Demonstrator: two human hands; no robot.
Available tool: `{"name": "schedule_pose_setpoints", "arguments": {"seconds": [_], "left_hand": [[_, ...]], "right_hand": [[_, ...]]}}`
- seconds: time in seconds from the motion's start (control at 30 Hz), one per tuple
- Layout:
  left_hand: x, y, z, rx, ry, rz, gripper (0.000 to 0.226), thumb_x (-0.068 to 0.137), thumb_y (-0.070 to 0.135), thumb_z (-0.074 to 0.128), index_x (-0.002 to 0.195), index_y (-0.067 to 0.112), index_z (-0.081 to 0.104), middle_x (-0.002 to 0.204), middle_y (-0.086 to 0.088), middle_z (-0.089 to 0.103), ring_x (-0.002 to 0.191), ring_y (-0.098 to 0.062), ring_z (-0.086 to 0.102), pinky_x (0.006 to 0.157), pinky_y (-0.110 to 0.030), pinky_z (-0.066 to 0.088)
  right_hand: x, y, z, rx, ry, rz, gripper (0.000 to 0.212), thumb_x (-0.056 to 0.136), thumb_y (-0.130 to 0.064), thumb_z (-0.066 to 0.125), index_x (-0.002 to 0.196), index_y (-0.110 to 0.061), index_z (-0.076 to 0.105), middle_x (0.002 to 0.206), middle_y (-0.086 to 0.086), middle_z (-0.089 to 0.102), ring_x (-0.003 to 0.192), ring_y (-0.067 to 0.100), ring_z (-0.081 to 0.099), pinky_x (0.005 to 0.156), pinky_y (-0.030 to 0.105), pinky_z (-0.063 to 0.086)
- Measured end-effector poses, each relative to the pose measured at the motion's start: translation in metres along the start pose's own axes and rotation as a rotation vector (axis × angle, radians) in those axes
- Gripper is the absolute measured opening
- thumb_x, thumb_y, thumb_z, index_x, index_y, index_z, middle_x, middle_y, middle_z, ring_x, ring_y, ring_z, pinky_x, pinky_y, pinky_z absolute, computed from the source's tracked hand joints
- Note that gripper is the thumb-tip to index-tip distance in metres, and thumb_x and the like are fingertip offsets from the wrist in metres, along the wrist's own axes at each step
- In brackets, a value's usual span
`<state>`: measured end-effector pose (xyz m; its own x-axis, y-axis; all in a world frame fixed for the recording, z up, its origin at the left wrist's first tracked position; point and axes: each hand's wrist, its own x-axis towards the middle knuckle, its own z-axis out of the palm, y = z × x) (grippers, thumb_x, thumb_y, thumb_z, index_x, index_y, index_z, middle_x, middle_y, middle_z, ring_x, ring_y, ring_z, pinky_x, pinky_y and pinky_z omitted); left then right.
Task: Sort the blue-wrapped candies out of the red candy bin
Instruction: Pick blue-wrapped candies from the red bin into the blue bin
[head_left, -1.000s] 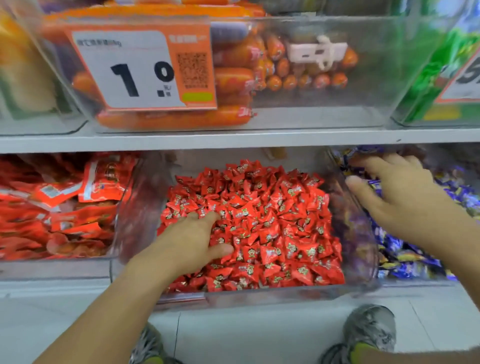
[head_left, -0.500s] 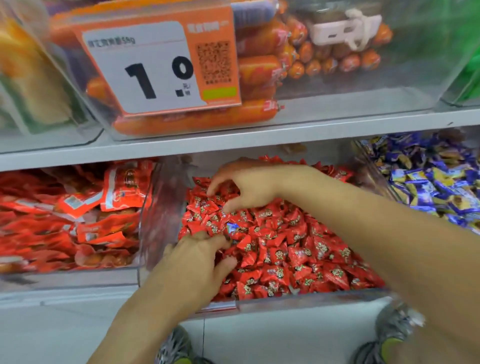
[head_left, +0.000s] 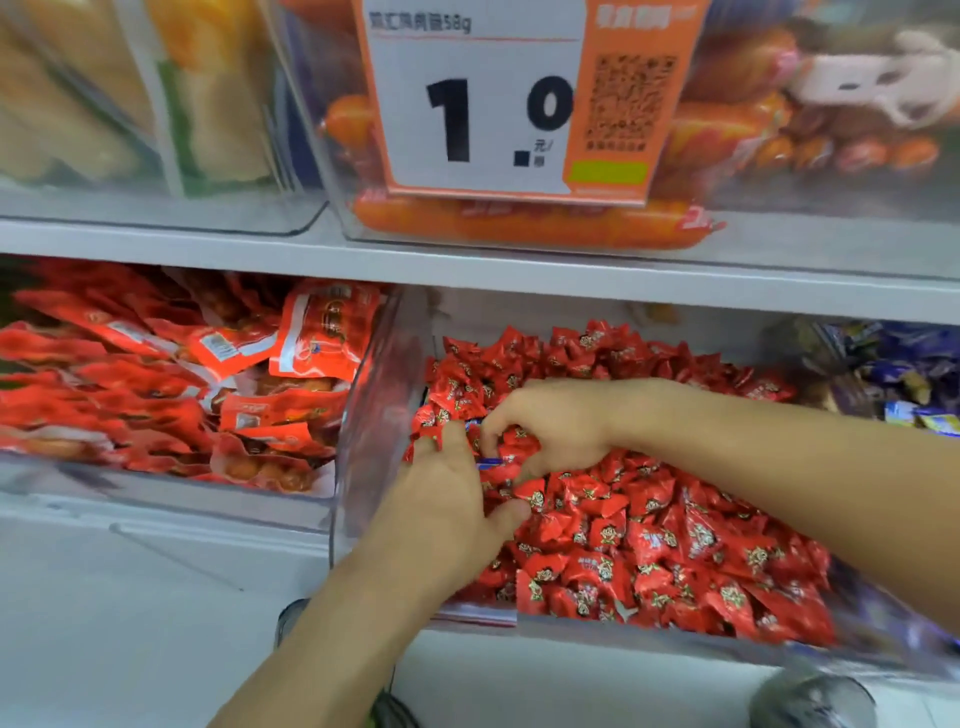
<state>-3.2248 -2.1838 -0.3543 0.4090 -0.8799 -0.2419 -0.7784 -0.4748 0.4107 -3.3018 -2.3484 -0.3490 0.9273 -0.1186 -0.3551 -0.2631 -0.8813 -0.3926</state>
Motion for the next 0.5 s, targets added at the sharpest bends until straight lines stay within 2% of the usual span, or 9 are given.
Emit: {"name": "schedule_pose_setpoints", "arguments": {"seconds": [0.1,0.13,0.23,0.33,0.4,0.5], "left_hand": [[0.004,-0.004,-0.004,-0.096,-0.089,0.03,0.075,0.072,0.054,0.076,0.131,0.025,0.039,0.123,0.003,0.049,0.112,-0.016,0.053,0.091,-0.028,0.046],[0.004,-0.005,-0.004,-0.137,-0.102,0.052,0.071,0.069,0.051,0.079,0.126,0.026,0.044,0.119,0.007,0.053,0.109,-0.012,0.055,0.09,-0.028,0.047],[0.001,0.0,-0.006,-0.217,-0.128,0.11,0.058,0.064,0.042,0.083,0.11,0.031,0.05,0.1,0.015,0.059,0.089,-0.005,0.058,0.076,-0.027,0.05],[-0.001,0.009,-0.01,-0.282,-0.152,0.219,0.045,0.065,0.027,0.08,0.101,0.035,0.054,0.091,0.015,0.061,0.077,-0.001,0.058,0.069,-0.018,0.049],[-0.003,0.016,-0.013,-0.33,-0.193,0.296,0.047,0.067,0.02,0.077,0.105,0.039,0.059,0.1,0.02,0.063,0.088,0.006,0.059,0.076,-0.013,0.048],[-0.004,0.026,-0.015,-0.37,-0.273,0.379,0.054,0.07,0.024,0.081,0.115,0.043,0.06,0.11,0.023,0.063,0.101,0.006,0.059,0.089,-0.02,0.049]], "right_hand": [[-0.017,-0.009,-0.001,0.064,-0.022,0.024,0.037,0.083,-0.032,0.077,0.118,-0.027,0.065,0.109,-0.019,0.062,0.099,-0.001,0.053,0.081,0.007,0.036],[-0.024,-0.013,0.0,0.09,-0.009,0.02,0.038,0.084,-0.031,0.077,0.119,-0.029,0.064,0.114,-0.018,0.062,0.102,-0.002,0.053,0.086,0.009,0.038],[-0.051,-0.022,0.002,0.145,0.027,0.044,0.043,0.087,-0.027,0.073,0.126,-0.033,0.059,0.126,-0.014,0.061,0.112,0.006,0.057,0.1,0.028,0.044],[-0.083,-0.024,0.008,0.218,0.072,0.077,0.043,0.083,-0.034,0.076,0.123,-0.037,0.059,0.118,-0.015,0.061,0.105,0.006,0.059,0.096,0.033,0.047],[-0.105,-0.023,0.012,0.249,0.118,0.123,0.047,0.075,-0.046,0.081,0.117,-0.041,0.059,0.11,-0.019,0.06,0.098,0.0,0.058,0.091,0.027,0.047],[-0.13,-0.022,0.021,0.169,0.172,0.163,0.061,0.065,-0.057,0.083,0.116,-0.045,0.052,0.112,-0.024,0.054,0.102,-0.007,0.051,0.092,0.02,0.042]]}}
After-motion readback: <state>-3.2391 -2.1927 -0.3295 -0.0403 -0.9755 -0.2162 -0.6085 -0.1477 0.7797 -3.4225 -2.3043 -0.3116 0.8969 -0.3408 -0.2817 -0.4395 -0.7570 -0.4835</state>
